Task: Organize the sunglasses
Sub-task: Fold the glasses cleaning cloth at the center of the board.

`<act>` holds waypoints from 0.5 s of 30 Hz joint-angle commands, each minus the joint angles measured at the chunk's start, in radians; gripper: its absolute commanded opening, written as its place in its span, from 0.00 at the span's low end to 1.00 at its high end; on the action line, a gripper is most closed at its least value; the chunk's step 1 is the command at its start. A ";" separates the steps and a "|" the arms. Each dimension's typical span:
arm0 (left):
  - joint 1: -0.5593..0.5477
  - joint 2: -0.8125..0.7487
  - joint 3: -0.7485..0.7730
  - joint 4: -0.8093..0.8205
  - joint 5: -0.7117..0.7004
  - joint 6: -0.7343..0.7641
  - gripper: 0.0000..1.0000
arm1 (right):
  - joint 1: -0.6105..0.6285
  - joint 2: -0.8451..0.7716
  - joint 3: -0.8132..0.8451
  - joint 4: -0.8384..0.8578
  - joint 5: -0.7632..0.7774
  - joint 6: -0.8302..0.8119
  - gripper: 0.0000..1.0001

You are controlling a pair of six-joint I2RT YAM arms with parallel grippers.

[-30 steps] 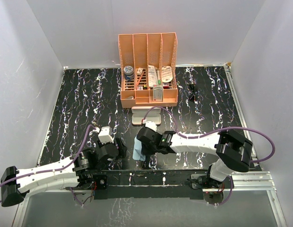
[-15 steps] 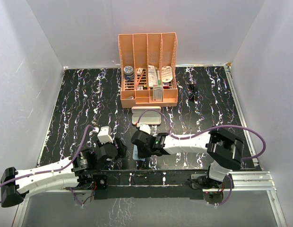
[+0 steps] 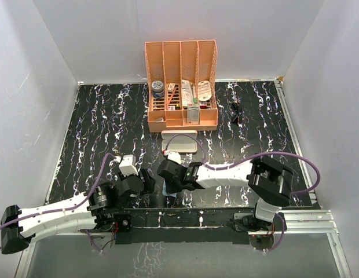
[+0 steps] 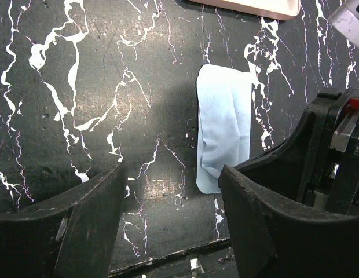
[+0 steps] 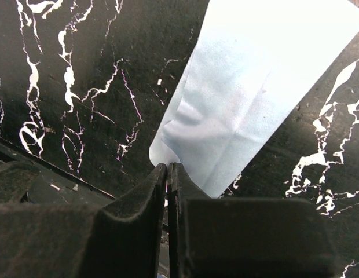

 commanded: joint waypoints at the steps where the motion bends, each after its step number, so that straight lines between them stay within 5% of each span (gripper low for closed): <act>1: -0.001 -0.011 -0.004 -0.011 -0.013 -0.004 0.63 | 0.006 0.013 0.070 0.043 0.021 -0.011 0.05; 15: -0.001 -0.007 0.002 -0.008 -0.013 0.000 0.63 | 0.006 0.037 0.061 0.029 0.032 -0.016 0.05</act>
